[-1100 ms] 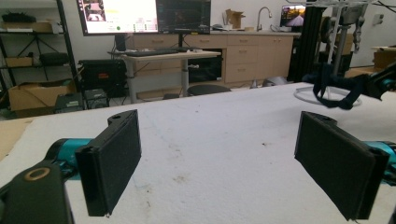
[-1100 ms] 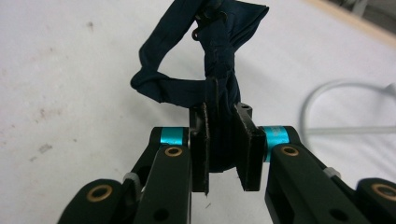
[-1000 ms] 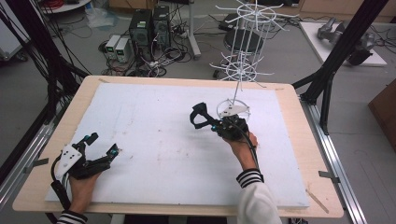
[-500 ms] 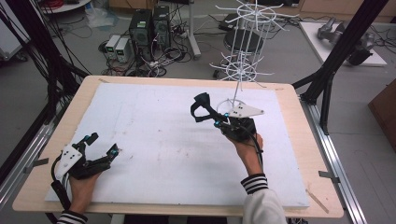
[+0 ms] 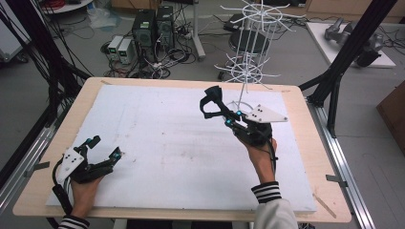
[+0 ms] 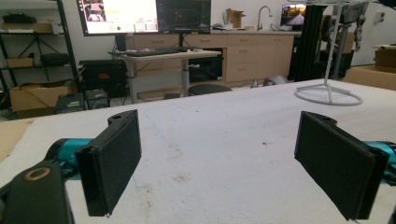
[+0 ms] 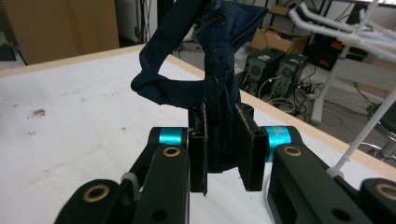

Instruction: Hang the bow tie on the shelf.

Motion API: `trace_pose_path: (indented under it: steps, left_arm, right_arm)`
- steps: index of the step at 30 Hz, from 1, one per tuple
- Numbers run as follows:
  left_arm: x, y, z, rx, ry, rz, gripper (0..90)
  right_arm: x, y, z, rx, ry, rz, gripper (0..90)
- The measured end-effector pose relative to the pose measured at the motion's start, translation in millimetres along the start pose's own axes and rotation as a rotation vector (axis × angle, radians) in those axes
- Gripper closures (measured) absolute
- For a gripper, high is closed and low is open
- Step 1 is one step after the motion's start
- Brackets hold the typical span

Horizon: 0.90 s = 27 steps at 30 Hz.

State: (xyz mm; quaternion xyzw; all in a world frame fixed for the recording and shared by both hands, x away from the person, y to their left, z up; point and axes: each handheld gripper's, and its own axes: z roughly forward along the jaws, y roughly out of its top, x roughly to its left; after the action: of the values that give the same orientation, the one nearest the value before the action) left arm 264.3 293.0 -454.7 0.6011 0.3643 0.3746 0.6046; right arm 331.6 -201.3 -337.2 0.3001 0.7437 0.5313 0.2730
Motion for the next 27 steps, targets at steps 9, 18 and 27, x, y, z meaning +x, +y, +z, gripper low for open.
trace_pose_path:
  steps: [9, 18, 27]
  left_arm:
    - [-0.1, -0.1, -0.1, -0.002, 0.000, -0.001, 15.0]
    - [0.1, -0.1, 0.0, -0.001, 0.000, -0.001, 15.0]
    - [0.1, 0.0, 0.0, 0.000, 0.000, -0.001, 15.0]
  right_arm:
    - [0.6, 10.0, -23.0, -0.073, -0.044, -0.007, 76.4]
    - [-10.4, 16.3, -45.4, -0.126, -0.113, 0.002, 76.3]
    - [-22.6, 11.9, -55.7, -0.128, -0.218, 0.022, 76.3]
